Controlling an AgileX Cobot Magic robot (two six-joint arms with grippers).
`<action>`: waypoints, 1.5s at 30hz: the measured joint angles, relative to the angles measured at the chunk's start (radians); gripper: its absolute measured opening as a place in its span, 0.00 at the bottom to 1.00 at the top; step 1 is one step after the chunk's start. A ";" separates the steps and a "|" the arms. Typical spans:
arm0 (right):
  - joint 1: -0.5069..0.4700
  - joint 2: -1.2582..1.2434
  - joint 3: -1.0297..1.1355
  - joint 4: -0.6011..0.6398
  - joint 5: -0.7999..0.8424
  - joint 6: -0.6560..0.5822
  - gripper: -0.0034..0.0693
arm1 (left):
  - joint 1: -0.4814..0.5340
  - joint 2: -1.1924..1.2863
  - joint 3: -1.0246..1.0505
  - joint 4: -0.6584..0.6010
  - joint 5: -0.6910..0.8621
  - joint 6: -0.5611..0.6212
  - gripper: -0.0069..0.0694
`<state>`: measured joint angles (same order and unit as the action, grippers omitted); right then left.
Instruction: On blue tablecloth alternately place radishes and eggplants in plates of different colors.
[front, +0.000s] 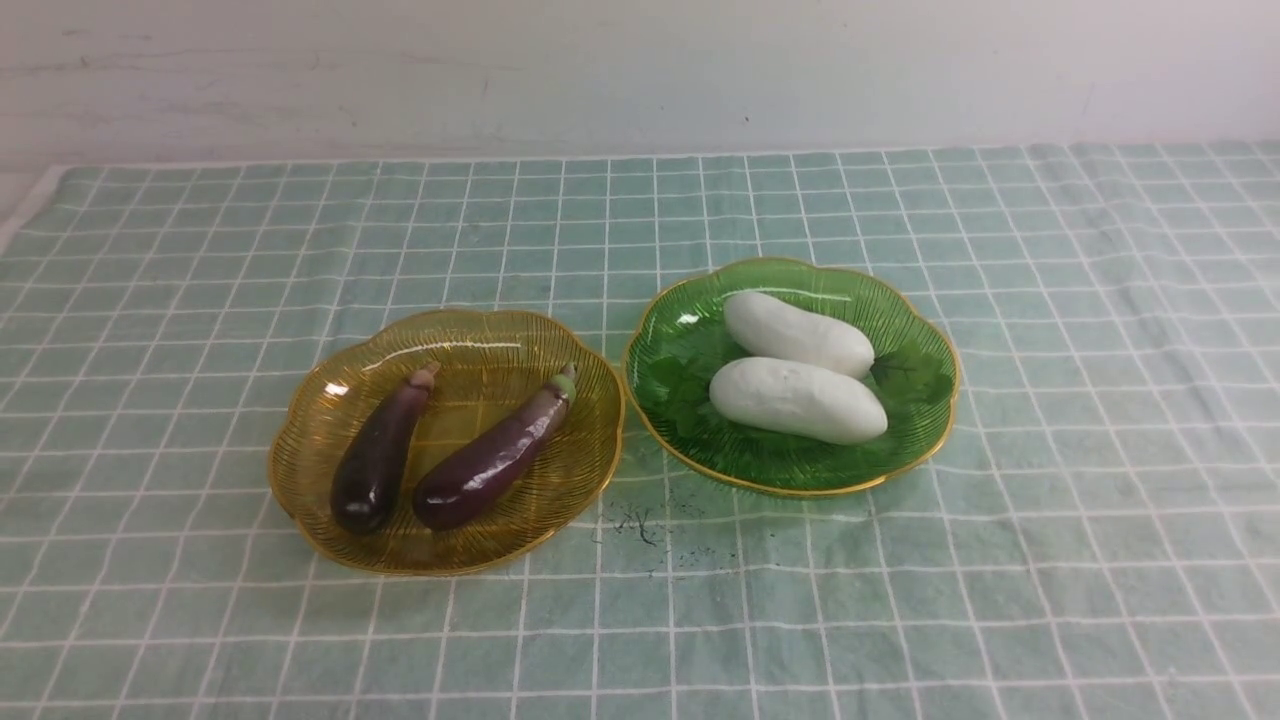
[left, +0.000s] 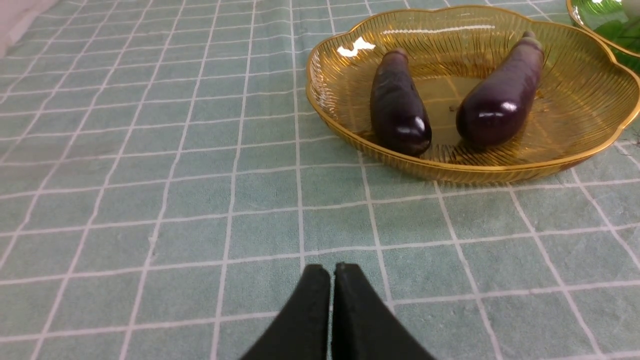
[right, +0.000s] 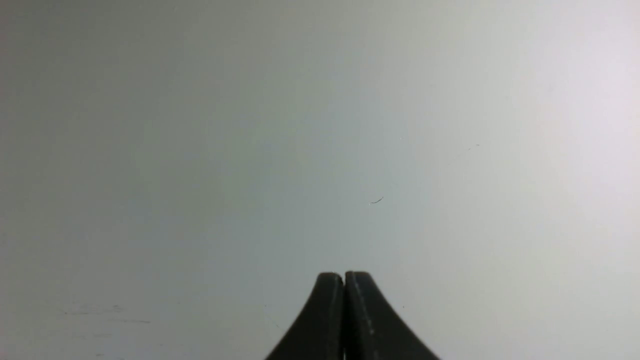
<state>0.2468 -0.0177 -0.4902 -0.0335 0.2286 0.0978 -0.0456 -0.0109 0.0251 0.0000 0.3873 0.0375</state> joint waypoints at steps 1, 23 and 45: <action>0.000 0.000 0.001 0.000 0.009 -0.001 0.03 | 0.000 0.000 0.000 0.000 0.000 0.000 0.08; -0.266 0.002 0.516 -0.103 0.141 0.003 0.03 | 0.000 0.000 0.000 0.000 0.000 0.000 0.08; -0.274 0.002 0.514 -0.104 0.148 -0.001 0.03 | 0.000 0.000 0.000 0.000 0.000 0.000 0.08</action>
